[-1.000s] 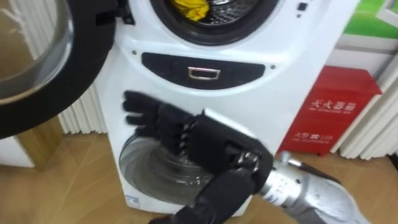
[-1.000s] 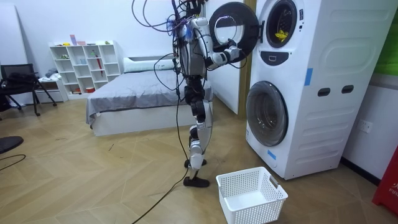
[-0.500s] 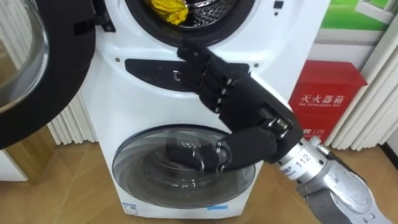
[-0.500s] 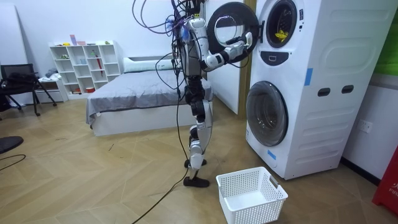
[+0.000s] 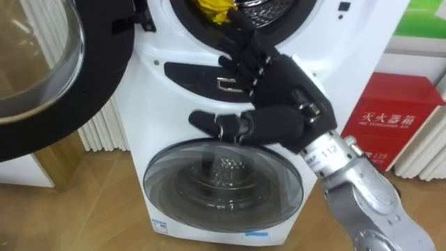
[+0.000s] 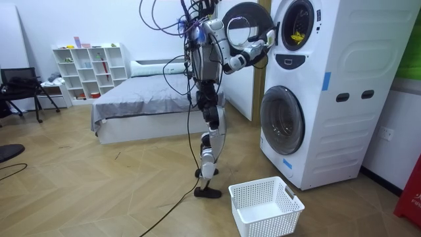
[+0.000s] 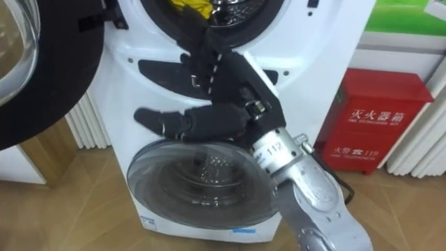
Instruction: Pick clothes from washing machine
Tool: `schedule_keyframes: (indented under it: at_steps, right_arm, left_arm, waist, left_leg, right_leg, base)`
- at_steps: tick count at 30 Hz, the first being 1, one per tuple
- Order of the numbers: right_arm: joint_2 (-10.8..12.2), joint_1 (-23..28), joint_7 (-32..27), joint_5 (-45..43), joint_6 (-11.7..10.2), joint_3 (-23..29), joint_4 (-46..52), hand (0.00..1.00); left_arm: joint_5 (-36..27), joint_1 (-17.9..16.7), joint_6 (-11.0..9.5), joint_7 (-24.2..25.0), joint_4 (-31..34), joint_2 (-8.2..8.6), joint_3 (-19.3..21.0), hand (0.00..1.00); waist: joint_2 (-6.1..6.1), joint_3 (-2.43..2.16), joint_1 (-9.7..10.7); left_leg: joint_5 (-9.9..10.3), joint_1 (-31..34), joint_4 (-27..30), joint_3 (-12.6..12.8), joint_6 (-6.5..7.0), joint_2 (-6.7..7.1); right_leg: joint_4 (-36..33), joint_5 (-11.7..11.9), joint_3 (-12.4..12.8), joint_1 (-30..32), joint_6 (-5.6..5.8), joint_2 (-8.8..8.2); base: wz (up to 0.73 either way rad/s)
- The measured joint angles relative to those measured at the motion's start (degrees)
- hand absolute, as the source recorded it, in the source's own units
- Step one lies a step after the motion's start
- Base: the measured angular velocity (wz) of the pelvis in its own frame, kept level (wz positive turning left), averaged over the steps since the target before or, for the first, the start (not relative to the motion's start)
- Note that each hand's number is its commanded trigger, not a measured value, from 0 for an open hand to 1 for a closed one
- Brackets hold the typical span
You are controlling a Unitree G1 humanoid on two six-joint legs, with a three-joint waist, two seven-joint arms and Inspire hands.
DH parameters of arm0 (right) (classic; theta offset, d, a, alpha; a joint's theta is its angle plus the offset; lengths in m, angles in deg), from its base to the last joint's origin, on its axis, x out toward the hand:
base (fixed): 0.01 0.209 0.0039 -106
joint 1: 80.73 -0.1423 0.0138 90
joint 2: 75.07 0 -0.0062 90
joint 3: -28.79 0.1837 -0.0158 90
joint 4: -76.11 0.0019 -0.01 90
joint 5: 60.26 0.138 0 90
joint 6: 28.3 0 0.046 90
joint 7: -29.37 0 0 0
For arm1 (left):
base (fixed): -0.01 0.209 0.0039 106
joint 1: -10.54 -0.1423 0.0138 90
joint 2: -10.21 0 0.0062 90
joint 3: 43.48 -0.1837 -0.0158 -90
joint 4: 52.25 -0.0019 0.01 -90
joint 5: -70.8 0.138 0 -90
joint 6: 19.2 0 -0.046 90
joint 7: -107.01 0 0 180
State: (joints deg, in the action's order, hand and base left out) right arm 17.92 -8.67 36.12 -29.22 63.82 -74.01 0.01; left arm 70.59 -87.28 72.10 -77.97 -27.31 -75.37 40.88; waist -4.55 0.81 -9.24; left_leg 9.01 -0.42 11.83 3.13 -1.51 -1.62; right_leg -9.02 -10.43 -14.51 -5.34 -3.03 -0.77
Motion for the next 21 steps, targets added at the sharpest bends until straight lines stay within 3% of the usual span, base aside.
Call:
schedule_keyframes:
  at_steps: [3,5,8,11,13,15,16,17,19,20,21]
  right_arm:
    - [0.0,-0.1,-0.8,-3.1,-0.8,0.3,-2.4,0.00]
    - [0.1,-0.1,-1.7,-5.3,-0.8,0.7,-4.9,0.00]
    - [0.3,-0.1,-2.8,-6.9,-0.9,0.7,-6.4,0.00]
    - [0.3,-0.3,-3.8,-6.5,-0.9,1.1,-6.6,0.00]
    - [0.1,-0.7,-4.8,-6.1,-1.0,1.2,-6.6,0.00]
    - [-1.0,-0.9,-5.5,-4.7,-0.8,1.3,-7.2,0.00]
    - [-0.9,-1.2,-5.5,-4.1,-0.7,1.2,-7.7,0.00]
    - [-0.9,-1.2,-5.3,-3.6,-0.6,1.2,-7.6,0.00]
    - [-1.0,-1.3,-5.5,-3.9,-0.6,1.2,-7.5,0.00]
    - [-1.0,-1.2,-5.7,-3.8,-0.6,1.2,-7.5,0.00]
    - [-1.0,-1.2,-5.8,-3.8,-0.6,1.2,-7.5,0.00]
  left_arm:
    - [0.5,-0.4,0.1,-0.7,-0.2,0.00,0.5,0.00]
    - [0.4,-0.6,0.2,-0.7,-0.7,0.01,0.9,0.00]
    - [1.0,-1.5,1.6,-0.5,-1.8,0.15,1.0,0.00]
    - [2.0,-3.4,2.8,0.3,-2.1,0.21,1.0,0.00]
    - [2.0,-4.3,3.4,0.8,-2.1,0.21,1.0,0.00]
    - [2.0,-4.5,3.7,0.9,-1.9,0.22,1.0,0.00]
    - [2.0,-5.2,3.5,0.9,-1.7,0.14,1.5,0.00]
    - [2.0,-6.0,3.5,0.9,-1.7,0.14,2.4,0.00]
    - [2.0,-6.3,3.5,1.0,-1.7,0.05,3.3,0.00]
    - [1.9,-5.8,3.5,1.0,-1.7,-0.05,3.3,0.00]
    - [1.9,-5.4,3.4,1.0,-1.7,-0.04,3.3,0.00]
  waist:
    - [-0.03,0.20,-0.1]
    - [-0.02,0.33,-0.4]
    - [0.58,0.71,-0.9]
    - [0.64,0.66,-0.6]
    - [0.01,0.37,-0.4]
    - [-0.53,0.00,-1.6]
    - [-0.59,-0.06,-2.7]
    - [-0.60,-0.15,-2.9]
    - [-0.93,-0.60,-2.3]
    - [-1.39,-0.93,-1.8]
    - [-1.47,-0.95,-1.7]
  left_leg:
    - [1.6,1.9,5.4,0.5,-0.07,-0.87]
    - [3.8,5.6,14.1,0.4,-0.29,-1.90]
    - [4.5,9.5,23.7,0.4,-0.29,-3.76]
    - [4.5,12.1,27.6,0.2,-0.53,-4.58]
    - [4.8,14.7,24.4,0.0,-1.20,-3.56]
    - [3.1,17.4,15.4,0.1,-1.83,-2.30]
    - [-1.4,18.0,9.0,-0.1,-1.23,-1.57]
    - [-5.3,17.7,4.9,0.0,-0.94,-1.51]
    - [-9.4,17.0,3.3,0.0,-0.35,-1.14]
    - [-10.5,16.8,3.7,0.1,0.71,0.02]
    - [-10.8,16.7,4.1,0.1,1.20,0.66]
  right_leg:
    - [-1.6,-0.3,0.1,-0.3,-0.04,0.24]
    - [-3.5,-2.0,0.2,-0.2,-0.47,0.87]
    - [-5.4,-4.1,0.3,-0.4,-1.22,1.32]
    - [-7.1,-6.1,0.5,0.0,-2.32,1.96]
    - [-7.8,-6.8,1.0,0.8,-2.48,1.84]
    - [-7.9,-7.3,2.9,1.1,-2.00,1.71]
    - [-7.8,-7.3,3.9,0.9,-2.07,1.47]
    - [-7.7,-7.7,4.2,0.1,-1.39,1.15]
    - [-7.7,-8.7,4.4,-0.7,-0.54,0.46]
    - [-7.7,-9.3,4.6,-1.1,0.04,-0.37]
    - [-7.6,-9.6,4.9,-1.4,0.42,-0.81]
  base:
    - [0.16]
    - [0.15]
    - [0.01]
    - [0.17]
    - [0.23]
    - [-0.06]
    - [-0.45]
    - [-0.43]
    - [-0.22]
    - [-0.14]
    - [-0.06]
